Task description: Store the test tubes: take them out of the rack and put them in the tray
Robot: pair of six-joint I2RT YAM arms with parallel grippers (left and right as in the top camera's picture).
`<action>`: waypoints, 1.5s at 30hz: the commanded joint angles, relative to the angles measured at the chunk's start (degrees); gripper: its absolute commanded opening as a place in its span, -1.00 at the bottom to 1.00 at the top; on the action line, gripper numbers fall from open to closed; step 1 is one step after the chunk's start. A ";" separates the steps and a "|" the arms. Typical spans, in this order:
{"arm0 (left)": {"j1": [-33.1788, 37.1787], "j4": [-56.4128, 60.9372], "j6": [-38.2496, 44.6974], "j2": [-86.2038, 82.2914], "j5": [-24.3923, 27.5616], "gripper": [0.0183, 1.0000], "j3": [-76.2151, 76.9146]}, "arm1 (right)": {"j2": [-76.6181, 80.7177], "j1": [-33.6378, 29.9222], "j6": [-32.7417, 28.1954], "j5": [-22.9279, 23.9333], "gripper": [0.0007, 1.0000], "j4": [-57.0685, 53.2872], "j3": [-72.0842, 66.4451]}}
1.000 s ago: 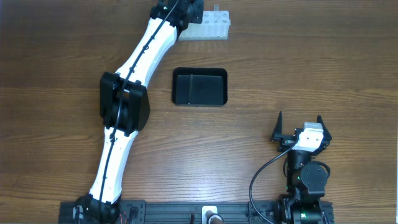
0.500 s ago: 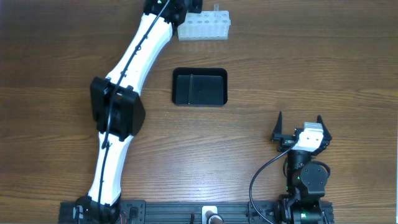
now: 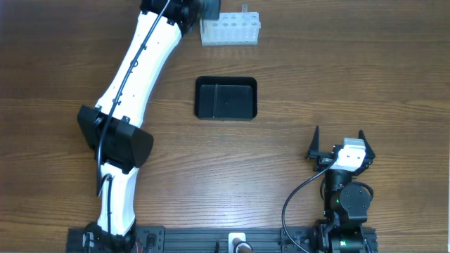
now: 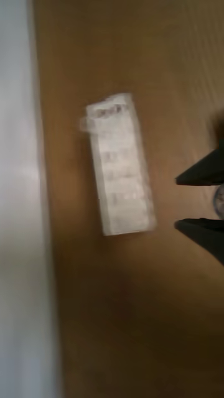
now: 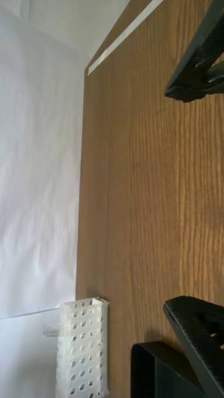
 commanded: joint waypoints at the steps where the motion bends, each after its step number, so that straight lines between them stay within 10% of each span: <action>1: -1.09 -11.28 -3.43 -2.12 7.85 -0.96 0.76 | -0.46 -0.37 -0.07 0.17 0.98 -0.22 -0.31; 45: -0.81 -27.67 -6.16 16.61 12.61 -0.93 0.74 | -0.46 -0.37 -0.07 0.17 0.98 -0.24 -0.31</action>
